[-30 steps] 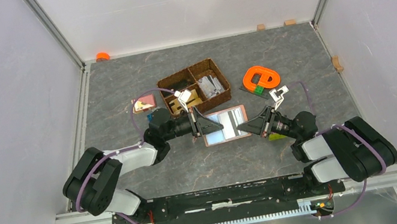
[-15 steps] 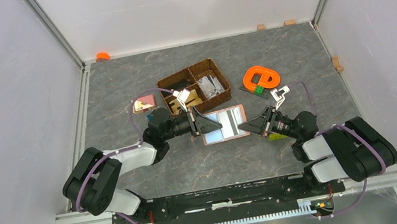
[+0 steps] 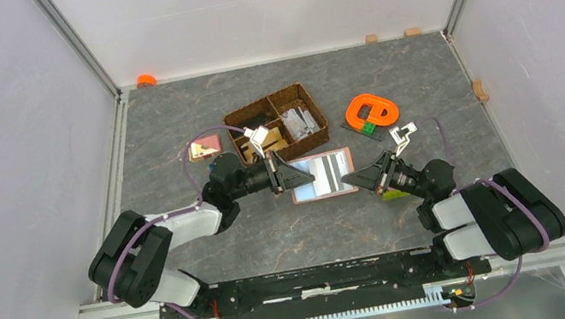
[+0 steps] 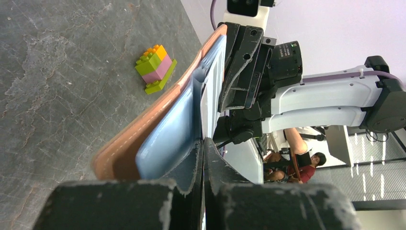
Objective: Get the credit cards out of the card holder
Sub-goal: Remove the credit card from the card holder.
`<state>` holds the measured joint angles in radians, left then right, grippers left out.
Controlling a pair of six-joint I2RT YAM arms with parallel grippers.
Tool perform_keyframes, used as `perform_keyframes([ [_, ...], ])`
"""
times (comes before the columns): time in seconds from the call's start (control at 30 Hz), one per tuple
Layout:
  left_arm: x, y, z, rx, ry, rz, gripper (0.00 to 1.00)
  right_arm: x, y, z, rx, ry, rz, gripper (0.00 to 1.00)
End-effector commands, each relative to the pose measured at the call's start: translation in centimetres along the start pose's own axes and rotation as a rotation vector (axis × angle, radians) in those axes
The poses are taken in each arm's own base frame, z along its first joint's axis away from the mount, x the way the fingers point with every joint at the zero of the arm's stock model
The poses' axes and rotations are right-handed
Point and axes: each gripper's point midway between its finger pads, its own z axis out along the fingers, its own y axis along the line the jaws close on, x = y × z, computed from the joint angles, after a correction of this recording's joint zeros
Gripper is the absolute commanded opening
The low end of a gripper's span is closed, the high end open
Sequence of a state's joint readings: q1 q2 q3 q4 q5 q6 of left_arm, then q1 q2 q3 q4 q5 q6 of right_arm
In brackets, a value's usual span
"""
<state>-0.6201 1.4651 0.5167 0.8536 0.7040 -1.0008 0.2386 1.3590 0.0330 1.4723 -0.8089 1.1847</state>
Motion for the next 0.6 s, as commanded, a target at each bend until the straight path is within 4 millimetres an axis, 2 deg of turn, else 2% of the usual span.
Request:
perform_keyframes([
  [0.0,-1.4,-1.0,-0.3,0.023,-0.05,0.074,0.02,-1.3,2.1,-0.2,-0.085,-0.06,-0.112,0.0],
  [0.27,-1.2,-1.1,-0.1,0.037,-0.032,0.072,0.02,-1.5,2.5,-0.4,-0.099,-0.069,-0.119,0.0],
  [0.3,-1.1,-1.4,0.1,0.054,-0.028,0.067,0.04,-1.5,2.7,-0.4,-0.104,-0.068,-0.115,0.0],
  [0.37,-1.0,-1.8,0.2,0.087,-0.024,0.058,0.16,-1.5,2.9,-0.4,-0.116,-0.068,-0.116,0.0],
  [0.43,-0.9,-2.1,0.2,0.11,-0.026,0.051,0.24,-1.4,3.2,-0.3,-0.126,-0.066,-0.115,0.0],
  [0.57,-0.8,-2.7,0.2,0.142,-0.021,0.047,0.32,-1.2,3.8,-0.1,-0.153,-0.052,-0.117,0.0],
])
